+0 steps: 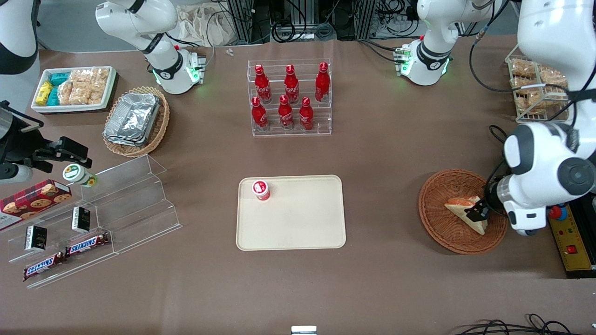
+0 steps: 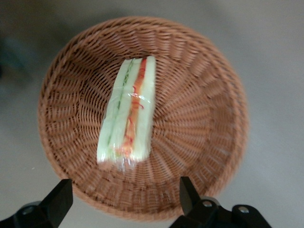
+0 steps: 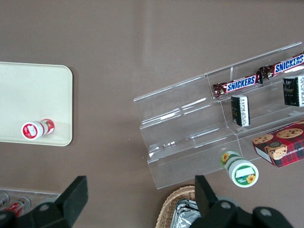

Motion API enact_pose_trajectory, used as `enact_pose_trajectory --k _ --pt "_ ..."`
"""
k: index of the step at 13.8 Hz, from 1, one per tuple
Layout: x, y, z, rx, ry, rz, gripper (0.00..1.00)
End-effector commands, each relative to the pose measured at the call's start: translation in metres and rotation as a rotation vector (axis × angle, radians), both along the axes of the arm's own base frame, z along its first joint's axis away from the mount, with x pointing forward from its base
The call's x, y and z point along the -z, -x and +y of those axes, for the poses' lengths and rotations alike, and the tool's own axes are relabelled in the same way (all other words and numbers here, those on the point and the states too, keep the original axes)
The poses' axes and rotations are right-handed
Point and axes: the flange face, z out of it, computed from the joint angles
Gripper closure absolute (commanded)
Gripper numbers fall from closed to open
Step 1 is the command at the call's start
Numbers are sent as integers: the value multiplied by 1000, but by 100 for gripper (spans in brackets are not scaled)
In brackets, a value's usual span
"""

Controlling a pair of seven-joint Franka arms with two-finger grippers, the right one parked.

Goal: Place sandwich from basket to tray
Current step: 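Move the left gripper down over the wrapped sandwich in the wicker basket, then close the left gripper on the sandwich and lift it, then carry the held sandwich over to the cream tray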

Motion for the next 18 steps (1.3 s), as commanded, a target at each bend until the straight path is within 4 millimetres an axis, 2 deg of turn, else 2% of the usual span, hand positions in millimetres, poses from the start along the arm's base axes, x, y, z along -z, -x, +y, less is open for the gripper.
enact_pose_trajectory --k 1,5,6,8,9,11,12,13,15,16,18 --pt "20 0 4 -38 -21 -1 0" --pt "42 -1 7 -30 -45 5 0" --pt "47 -1 7 -33 -45 8 12" --pt "48 -2 7 -48 -47 1 58" --pt "49 -3 7 -48 -46 -5 74" --pt "51 -3 7 -48 -46 -3 100" --pt "42 -5 8 -48 -46 -15 100" --pt "22 -6 8 -36 -46 -32 100" --pt "-43 3 4 -1 -45 -15 100" --pt "-74 11 -8 80 -31 20 100" --pt "-123 33 -60 304 21 56 100"
